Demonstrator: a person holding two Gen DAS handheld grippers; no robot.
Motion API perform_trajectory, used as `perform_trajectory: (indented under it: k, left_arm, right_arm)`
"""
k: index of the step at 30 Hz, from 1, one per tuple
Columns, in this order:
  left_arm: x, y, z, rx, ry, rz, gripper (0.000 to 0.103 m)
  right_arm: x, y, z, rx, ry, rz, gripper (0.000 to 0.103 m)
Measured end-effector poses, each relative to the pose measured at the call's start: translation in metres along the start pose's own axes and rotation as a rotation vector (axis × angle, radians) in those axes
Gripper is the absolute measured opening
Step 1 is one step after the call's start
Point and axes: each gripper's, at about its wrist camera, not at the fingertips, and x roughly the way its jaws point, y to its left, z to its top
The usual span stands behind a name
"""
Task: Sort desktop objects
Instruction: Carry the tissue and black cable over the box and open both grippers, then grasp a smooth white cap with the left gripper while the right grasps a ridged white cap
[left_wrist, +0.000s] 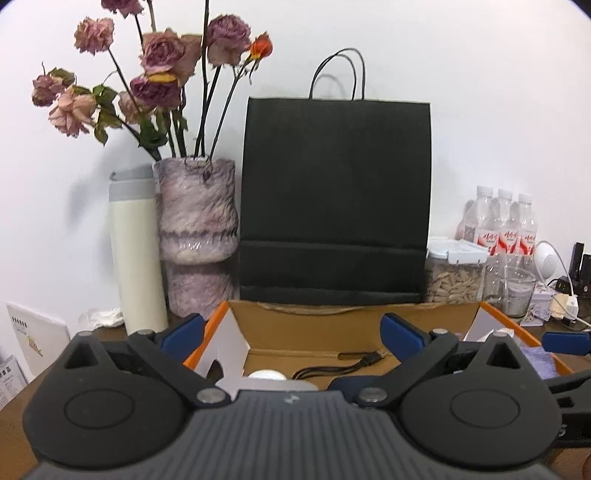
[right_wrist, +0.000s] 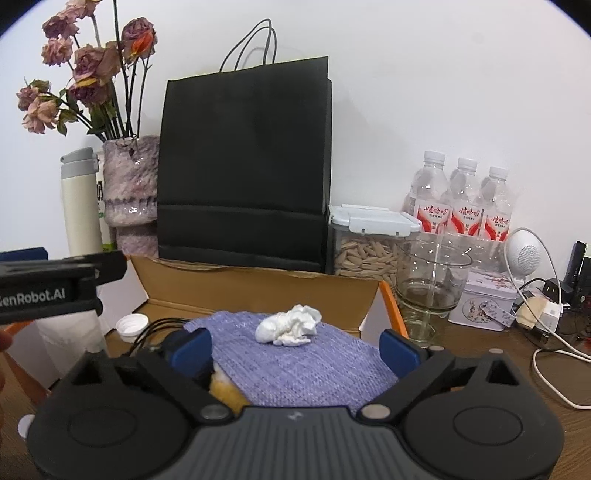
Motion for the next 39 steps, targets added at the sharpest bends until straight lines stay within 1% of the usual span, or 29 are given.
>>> perform_trajectory:
  k: [3,14,27,33,39]
  left_arm:
    - [0.001,0.003,-0.001,-0.012,0.012,0.007,0.103]
    - [-0.009,0.007,-0.005,-0.005,0.005,0.017,0.103]
    - [-0.039,0.018,-0.015,-0.002,-0.006,0.033,0.103]
    - [-0.053,0.027,-0.024,0.004,0.017,0.054,0.103]
    - [-0.068,0.042,-0.034,-0.003,0.054,0.076,0.103]
  right_arm:
    - [-0.001,-0.002,0.0,0.005,-0.002,0.001,0.098]
    - [-0.007,-0.004,-0.002,0.004,-0.011,-0.001,0.099]
    - [-0.038,-0.004,-0.015,-0.01,-0.036,-0.007,0.099]
    - [-0.058,-0.006,-0.025,-0.005,-0.038,-0.016,0.099]
    - [-0.075,-0.006,-0.039,-0.006,-0.009,-0.014,0.1]
